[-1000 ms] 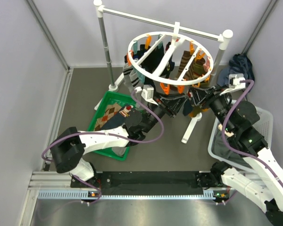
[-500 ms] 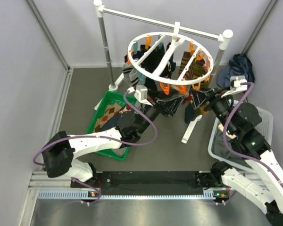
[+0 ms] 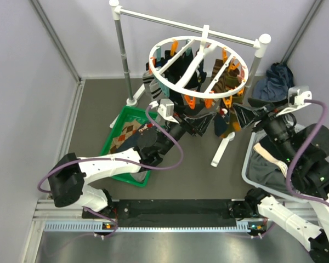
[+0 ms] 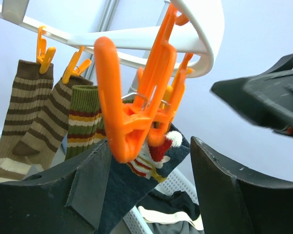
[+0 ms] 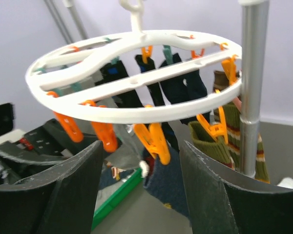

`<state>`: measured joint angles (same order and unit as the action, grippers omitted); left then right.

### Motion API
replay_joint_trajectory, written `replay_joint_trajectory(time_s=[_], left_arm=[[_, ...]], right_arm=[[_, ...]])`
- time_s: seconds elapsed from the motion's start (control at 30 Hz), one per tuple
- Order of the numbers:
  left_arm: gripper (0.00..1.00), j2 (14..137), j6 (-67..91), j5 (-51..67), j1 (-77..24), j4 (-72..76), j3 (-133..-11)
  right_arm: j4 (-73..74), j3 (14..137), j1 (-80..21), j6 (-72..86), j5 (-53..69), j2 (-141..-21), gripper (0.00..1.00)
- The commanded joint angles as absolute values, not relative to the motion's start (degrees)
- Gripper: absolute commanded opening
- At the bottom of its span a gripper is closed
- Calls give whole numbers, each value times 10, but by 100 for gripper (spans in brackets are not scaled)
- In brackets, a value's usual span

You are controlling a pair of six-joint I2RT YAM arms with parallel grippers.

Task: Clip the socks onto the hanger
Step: Open the clamp at the hanger.

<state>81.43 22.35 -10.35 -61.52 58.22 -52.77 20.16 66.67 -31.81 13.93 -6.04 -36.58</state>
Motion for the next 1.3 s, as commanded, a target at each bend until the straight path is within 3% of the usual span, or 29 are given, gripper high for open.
replay_joint_trajectory(time_s=[0.0, 0.17, 0.53, 0.83, 1.27], left_arm=[[68, 824, 214, -103, -613, 599, -562], [55, 835, 211, -106, -613, 596, -577], [26, 847, 207, -107, -614, 588, -593], [18, 851, 166, -159, -643, 540, -608], [12, 886, 67, -261, -705, 478, -657]], right_arm=[[245, 729, -317, 112, 23, -387, 63], [284, 773, -317, 118, 123, -428, 63], [288, 789, -316, 127, 146, -462, 63], [258, 765, -316, 141, 137, -465, 61], [232, 726, -317, 155, 76, -461, 47]])
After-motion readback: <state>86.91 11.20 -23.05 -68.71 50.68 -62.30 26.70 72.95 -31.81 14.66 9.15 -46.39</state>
